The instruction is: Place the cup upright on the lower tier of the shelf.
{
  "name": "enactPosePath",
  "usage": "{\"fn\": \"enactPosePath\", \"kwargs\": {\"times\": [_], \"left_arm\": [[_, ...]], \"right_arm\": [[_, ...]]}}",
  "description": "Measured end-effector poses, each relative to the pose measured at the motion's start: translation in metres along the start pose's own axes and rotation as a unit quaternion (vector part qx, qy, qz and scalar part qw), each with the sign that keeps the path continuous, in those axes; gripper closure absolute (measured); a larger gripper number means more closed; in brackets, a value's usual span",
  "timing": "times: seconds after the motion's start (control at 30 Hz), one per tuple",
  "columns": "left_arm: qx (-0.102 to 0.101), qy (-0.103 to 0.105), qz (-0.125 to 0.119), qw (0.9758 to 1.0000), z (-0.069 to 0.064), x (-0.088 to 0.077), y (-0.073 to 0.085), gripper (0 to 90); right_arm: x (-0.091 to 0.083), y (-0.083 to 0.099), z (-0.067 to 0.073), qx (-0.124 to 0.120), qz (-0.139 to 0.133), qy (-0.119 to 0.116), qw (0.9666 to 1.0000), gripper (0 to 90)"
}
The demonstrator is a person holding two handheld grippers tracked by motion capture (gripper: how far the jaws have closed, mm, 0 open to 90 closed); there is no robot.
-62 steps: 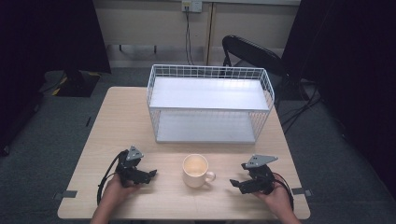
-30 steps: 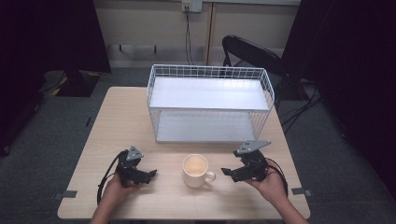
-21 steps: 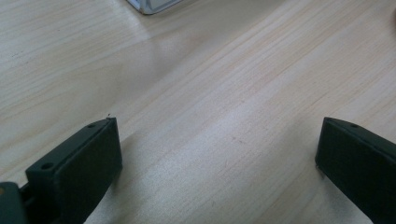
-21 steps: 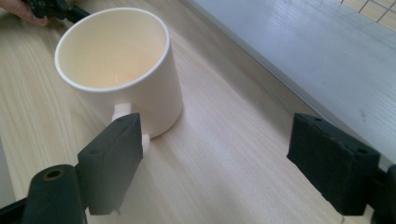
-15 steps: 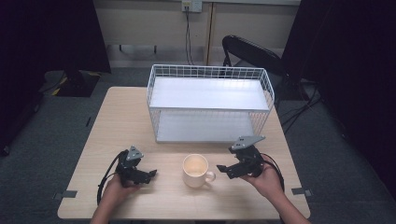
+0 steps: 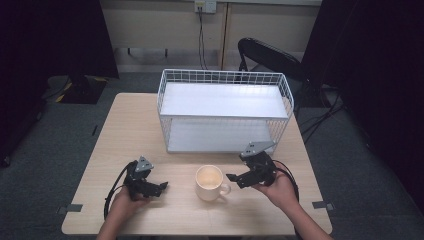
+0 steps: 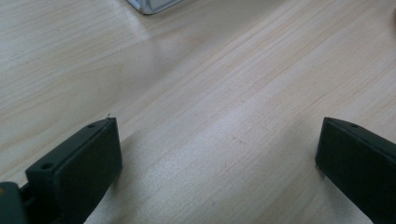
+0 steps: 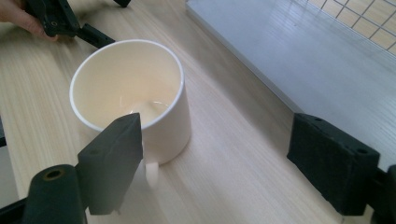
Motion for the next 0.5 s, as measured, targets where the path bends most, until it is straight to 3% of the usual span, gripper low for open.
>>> {"fn": "enactPosePath", "kwargs": {"times": [0.5], "left_arm": [[-0.001,0.0,-0.001,1.0,0.0,0.0,0.0,0.0]], "right_arm": [[0.012,-0.019,0.016,-0.003,-0.007,-0.013,0.9999,18.0]]}}
Point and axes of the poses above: each handheld gripper's, and its own axes: x roughly forward along the jaws, y roughly out of its underside, z roughly to its left, the point moved 2 cm from there along x, roughly forward along the jaws, and after that the axes turned 12 degrees about y, right-handed, at the moved point
